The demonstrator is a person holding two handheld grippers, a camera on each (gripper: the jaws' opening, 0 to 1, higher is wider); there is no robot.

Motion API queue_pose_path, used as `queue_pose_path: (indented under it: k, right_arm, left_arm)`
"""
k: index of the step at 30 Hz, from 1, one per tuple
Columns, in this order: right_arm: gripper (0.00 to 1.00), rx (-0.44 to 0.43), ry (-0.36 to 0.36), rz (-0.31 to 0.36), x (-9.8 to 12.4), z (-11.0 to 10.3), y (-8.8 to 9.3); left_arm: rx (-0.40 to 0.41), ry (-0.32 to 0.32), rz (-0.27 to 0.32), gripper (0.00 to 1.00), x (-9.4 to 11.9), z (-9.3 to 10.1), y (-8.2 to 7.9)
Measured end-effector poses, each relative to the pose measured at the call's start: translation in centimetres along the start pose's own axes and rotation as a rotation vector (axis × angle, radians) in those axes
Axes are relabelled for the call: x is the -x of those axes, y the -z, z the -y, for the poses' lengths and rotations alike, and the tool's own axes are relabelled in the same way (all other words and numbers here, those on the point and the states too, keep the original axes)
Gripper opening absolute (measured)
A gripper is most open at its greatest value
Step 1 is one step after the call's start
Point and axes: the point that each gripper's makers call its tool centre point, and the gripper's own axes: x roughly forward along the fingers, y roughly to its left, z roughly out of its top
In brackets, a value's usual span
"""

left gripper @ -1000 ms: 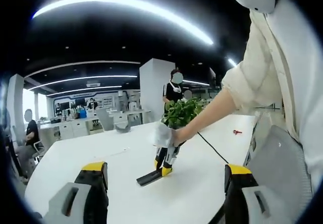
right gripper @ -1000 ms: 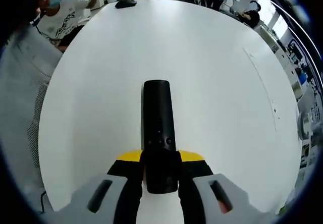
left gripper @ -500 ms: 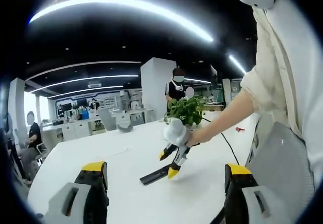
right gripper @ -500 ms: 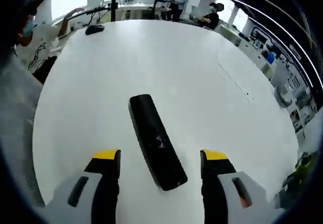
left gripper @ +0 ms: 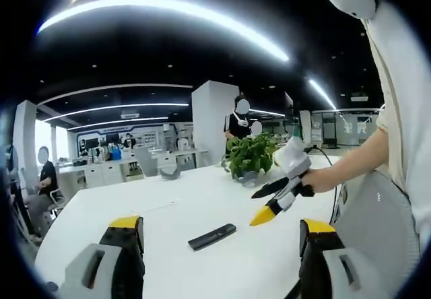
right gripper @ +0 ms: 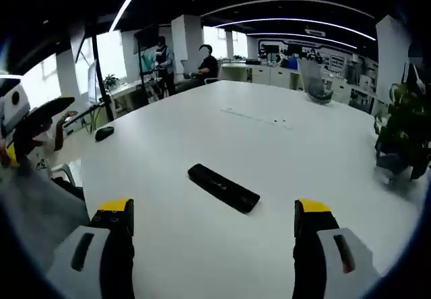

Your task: Press the specified remote control buttons in sequence, fully releasing each button before pressing the next.

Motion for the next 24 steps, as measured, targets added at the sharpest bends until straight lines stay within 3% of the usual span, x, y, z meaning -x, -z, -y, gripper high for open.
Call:
queue_pose_path:
  k: [2,7,10,13,16,18,19,23,24]
  right_arm:
    - [1.00,-0.026,0.044,0.078,2.4,-0.5,-1.3]
    - [1.00,-0.004,0.094,0.134,7.1,-1.9,-2.1]
    - [1.00,-0.083,0.091,0.211,8.9,-1.9,-3.0]
    - [1.00,-0.043,0.124,0.219,10.2,-1.3,-3.2]
    - [1.00,-0.014,0.152,0.221,11.0,-0.8,-3.0]
    - [1.00,0.047,0.165,0.134,11.1,-0.6,-1.5]
    - [1.00,0.118,0.164,0.082,11.1,-0.5,-0.6]
    - [1.00,0.235,0.217,-0.019,11.7,0.3,1.2]
    - [1.00,0.285,0.246,0.025,12.2,0.5,0.4]
  left_arm:
    - [-0.008,-0.006,-0.001,1.00,0.0,0.0,0.0]
    - [-0.011,-0.011,-0.010,1.00,0.1,-0.2,-0.1]
    - [-0.003,-0.011,-0.007,1.00,0.2,-0.1,-0.3]
    - [-0.004,-0.007,-0.005,1.00,0.2,0.0,-0.4]
    - [-0.009,-0.008,-0.016,1.00,0.2,0.0,-0.3]
    - [-0.002,-0.011,-0.012,1.00,0.2,-0.1,-0.3]
    - [0.002,-0.014,-0.012,1.00,0.2,-0.2,-0.3]
    - [0.027,-0.016,-0.004,1.00,0.2,-0.5,-0.3]
    - [0.027,-0.016,-0.007,1.00,0.2,-0.5,-0.2]
